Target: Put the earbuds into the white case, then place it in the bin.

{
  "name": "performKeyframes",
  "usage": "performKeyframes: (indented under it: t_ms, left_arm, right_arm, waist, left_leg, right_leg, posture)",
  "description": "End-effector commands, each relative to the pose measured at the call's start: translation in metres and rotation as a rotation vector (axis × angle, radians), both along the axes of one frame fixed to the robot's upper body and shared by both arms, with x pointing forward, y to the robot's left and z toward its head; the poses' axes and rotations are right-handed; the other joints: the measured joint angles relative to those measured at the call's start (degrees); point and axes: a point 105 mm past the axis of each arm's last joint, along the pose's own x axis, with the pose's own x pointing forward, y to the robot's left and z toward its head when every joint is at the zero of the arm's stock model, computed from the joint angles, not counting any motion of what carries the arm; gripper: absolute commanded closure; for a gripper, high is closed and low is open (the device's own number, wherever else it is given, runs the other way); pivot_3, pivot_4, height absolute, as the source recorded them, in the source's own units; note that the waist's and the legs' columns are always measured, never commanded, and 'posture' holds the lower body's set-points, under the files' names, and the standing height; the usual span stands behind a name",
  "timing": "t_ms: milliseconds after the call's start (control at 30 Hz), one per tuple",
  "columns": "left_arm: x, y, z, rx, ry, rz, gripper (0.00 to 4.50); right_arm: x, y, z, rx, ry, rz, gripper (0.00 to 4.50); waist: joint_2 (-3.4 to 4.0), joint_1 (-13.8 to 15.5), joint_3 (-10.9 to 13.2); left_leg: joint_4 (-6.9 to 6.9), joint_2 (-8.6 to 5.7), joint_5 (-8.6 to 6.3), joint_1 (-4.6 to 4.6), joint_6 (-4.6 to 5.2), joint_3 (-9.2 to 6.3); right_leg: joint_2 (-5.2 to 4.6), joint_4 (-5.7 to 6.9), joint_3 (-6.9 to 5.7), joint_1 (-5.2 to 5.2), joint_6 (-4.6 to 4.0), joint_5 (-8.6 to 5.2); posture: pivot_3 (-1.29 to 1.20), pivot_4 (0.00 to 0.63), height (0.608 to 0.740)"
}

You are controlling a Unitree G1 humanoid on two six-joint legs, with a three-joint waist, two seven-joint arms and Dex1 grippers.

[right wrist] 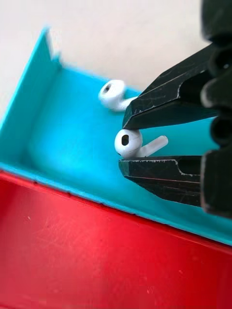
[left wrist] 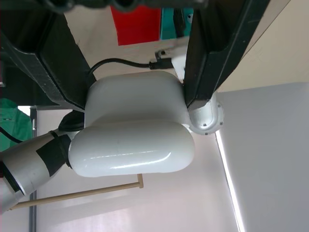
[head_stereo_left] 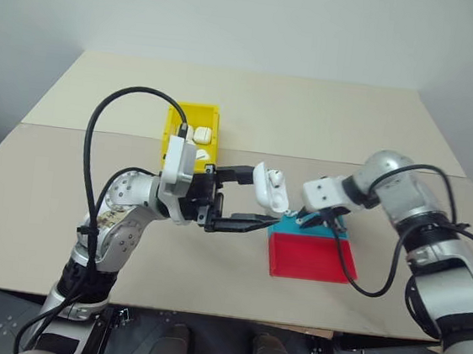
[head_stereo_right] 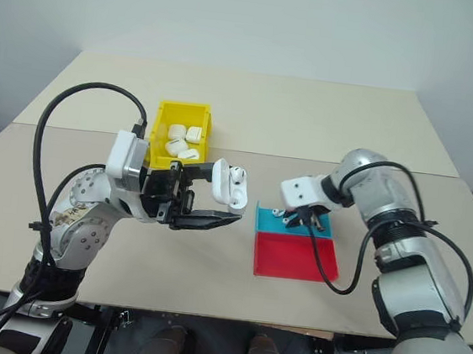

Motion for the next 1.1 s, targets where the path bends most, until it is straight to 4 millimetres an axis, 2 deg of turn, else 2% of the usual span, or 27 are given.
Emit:
performKeyframes:
  t_ms: [33,133,267,367,533,767,933,1100]
  left_arm:
    - [-0.005,-0.004,0.009,-0.022,-0.029,-0.048,1.75]
    - [-0.004,-0.006,0.010,-0.029,-0.024,-0.057,1.75]
    - [-0.004,-0.005,0.010,-0.026,-0.016,-0.065,1.75]
    - [-0.005,-0.005,0.009,-0.021,-0.008,-0.077,1.75]
    - [-0.007,-0.006,0.010,-0.018,-0.005,-0.088,1.75]
    - [-0.009,-0.006,0.009,-0.011,0.017,-0.092,1.75]
    - [-0.009,-0.008,0.009,-0.003,0.031,-0.093,1.75]
    - [-0.010,-0.007,0.009,0.007,0.038,-0.100,1.75]
  right_arm:
    - [-0.011,-0.007,0.035,0.187,0.033,-0.065,3.88]
    - [-0.025,-0.007,0.066,0.442,0.089,-0.130,3.88]
    - [-0.059,-0.012,0.101,0.783,0.254,-0.178,3.88]
    - [-0.086,-0.013,0.113,0.964,0.399,-0.176,3.88]
    - [-0.105,0.000,0.127,1.165,0.471,-0.202,3.88]
    - [-0.132,0.029,0.143,1.275,0.549,-0.169,3.88]
    - [-0.146,0.038,0.151,1.295,0.628,-0.129,3.88]
    - [-0.153,0.047,0.148,1.245,0.704,-0.126,3.88]
  waist:
    - [0.00,0.1,0.0]
    - [0.00,0.1,0.0]
    - [0.00,0.1,0.0]
    - [0.00,0.1,0.0]
    - [0.00,-0.2,0.0]
    - [0.00,0.1,0.0]
    - [0.00,0.2,0.0]
    - [0.00,0.1,0.0]
  left_leg:
    - [0.00,0.00,0.00,0.00,0.00,-0.01]
    - [0.00,0.00,0.00,0.00,0.00,-0.02]
    - [0.00,0.02,0.00,-0.03,0.01,-0.07]
    - [0.00,0.02,0.00,-0.02,0.01,-0.11]
    - [0.01,0.02,0.00,0.02,0.01,-0.06]
    - [0.00,0.01,-0.01,-0.11,0.01,-0.06]
    - [0.01,0.00,-0.01,-0.15,0.02,-0.07]
    - [0.01,0.02,-0.01,-0.12,0.02,-0.04]
  right_leg:
    - [0.00,0.00,-0.01,0.00,0.00,0.00]
    - [0.00,0.01,-0.01,0.01,0.00,0.00]
    - [0.01,0.00,-0.02,0.02,0.00,0.00]
    - [0.01,-0.03,-0.04,0.06,0.00,0.00]
    - [0.06,0.03,0.03,0.08,0.02,-0.01]
    - [0.08,-0.05,0.02,0.03,0.07,-0.03]
    - [0.07,-0.08,-0.01,0.02,0.08,-0.03]
    - [0.09,-0.07,-0.01,0.03,0.08,-0.03]
  posture:
    - [0.00,0.150,0.740]
    - [0.00,0.150,0.740]
    - [0.00,0.150,0.740]
    - [0.00,0.150,0.740]
    - [0.00,0.150,0.740]
    - [0.00,0.150,0.740]
    - [0.00,0.150,0.740]
    - [0.00,0.150,0.740]
